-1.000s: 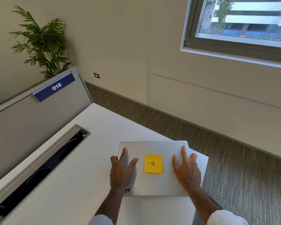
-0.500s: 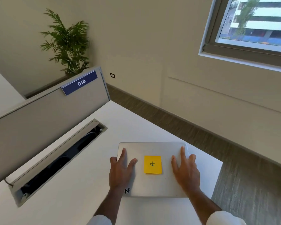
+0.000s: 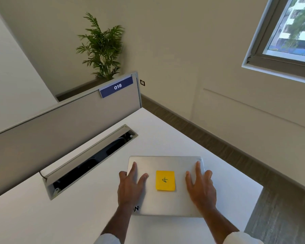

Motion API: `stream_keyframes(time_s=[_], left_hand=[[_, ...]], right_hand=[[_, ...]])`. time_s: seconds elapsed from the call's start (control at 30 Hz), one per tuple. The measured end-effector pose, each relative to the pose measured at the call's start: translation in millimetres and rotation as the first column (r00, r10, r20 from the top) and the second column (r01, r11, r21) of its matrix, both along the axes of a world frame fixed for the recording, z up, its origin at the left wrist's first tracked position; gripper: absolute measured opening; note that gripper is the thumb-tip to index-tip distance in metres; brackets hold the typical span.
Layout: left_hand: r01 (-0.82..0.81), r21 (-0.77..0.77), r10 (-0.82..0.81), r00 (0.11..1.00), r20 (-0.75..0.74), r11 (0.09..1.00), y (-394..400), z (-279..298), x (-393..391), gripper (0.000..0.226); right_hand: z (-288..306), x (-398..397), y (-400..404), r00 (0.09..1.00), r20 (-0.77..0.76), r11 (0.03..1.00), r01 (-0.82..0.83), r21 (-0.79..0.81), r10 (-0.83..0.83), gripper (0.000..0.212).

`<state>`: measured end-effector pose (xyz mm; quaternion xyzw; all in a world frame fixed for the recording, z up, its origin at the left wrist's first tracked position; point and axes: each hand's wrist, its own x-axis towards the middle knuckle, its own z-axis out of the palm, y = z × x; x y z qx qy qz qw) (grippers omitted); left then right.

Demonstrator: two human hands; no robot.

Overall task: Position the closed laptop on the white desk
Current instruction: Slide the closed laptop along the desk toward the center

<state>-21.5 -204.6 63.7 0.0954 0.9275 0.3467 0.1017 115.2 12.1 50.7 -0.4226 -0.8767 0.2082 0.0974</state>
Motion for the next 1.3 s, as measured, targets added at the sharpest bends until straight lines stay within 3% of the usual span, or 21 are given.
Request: stream_keyframes(time_s=[0.6, 1.3], left_hand=[[-0.183, -0.014, 0.183, 0.983, -0.002, 0.983, -105.4, 10.2, -1.4, 0.077], [-0.427, 0.014, 0.427, 0.904, 0.011, 0.904, -235.7, 8.9, 21.4, 0.076]], right_hand=[[8.6, -41.8, -84.6, 0.985, 0.030, 0.986, -0.168, 0.007, 0.168, 0.070], [17.6, -80.3, -199.4, 0.912, 0.101, 0.913, -0.404, 0.060, 0.397, 0.075]])
